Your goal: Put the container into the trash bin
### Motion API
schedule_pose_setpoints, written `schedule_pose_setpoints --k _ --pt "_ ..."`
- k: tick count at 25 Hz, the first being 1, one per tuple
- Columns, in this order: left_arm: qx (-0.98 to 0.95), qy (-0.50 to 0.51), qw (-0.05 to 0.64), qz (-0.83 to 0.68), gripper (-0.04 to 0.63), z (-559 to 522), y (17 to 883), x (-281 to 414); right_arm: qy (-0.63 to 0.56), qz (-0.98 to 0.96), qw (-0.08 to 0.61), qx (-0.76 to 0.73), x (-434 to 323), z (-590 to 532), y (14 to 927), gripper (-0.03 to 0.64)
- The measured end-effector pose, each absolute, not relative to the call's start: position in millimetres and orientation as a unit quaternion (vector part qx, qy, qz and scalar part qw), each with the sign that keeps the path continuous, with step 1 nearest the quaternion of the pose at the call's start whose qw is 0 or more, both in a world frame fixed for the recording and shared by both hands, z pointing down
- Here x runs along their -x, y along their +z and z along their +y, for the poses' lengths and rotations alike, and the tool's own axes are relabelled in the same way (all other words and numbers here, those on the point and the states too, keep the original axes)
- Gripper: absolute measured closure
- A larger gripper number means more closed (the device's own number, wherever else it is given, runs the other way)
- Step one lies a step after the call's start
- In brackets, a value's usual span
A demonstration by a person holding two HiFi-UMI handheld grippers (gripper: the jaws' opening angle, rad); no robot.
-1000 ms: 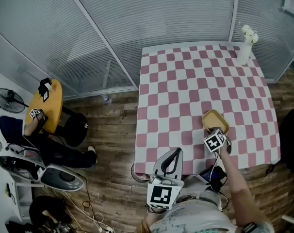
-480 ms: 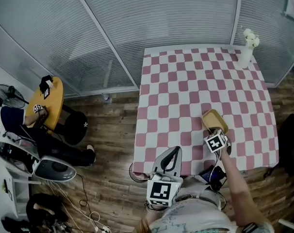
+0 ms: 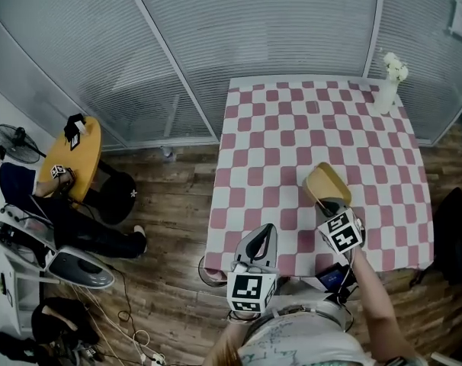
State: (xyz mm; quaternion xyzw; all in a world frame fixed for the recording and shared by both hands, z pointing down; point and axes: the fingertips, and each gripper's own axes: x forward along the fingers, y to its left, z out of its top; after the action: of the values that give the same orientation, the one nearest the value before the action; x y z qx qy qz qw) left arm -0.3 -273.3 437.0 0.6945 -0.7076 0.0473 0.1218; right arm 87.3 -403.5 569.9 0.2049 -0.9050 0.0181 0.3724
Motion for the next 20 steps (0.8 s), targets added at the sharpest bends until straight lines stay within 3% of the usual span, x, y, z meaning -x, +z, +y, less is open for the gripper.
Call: schedule_pose_setpoints --k 9,20 --pt "-0.659 0.044 0.124 -0.741 0.581 -259.1 444.3 4.1 0.044 -0.948 0.281 -0.141 -62.9 -344.1 502.8 0.609" --pt "-0.604 0.059 0.121 -0.785 0.581 -228.0 456.5 23.2 0.090 -0.968 0.227 -0.048 -25.2 -282.7 490.7 0.609"
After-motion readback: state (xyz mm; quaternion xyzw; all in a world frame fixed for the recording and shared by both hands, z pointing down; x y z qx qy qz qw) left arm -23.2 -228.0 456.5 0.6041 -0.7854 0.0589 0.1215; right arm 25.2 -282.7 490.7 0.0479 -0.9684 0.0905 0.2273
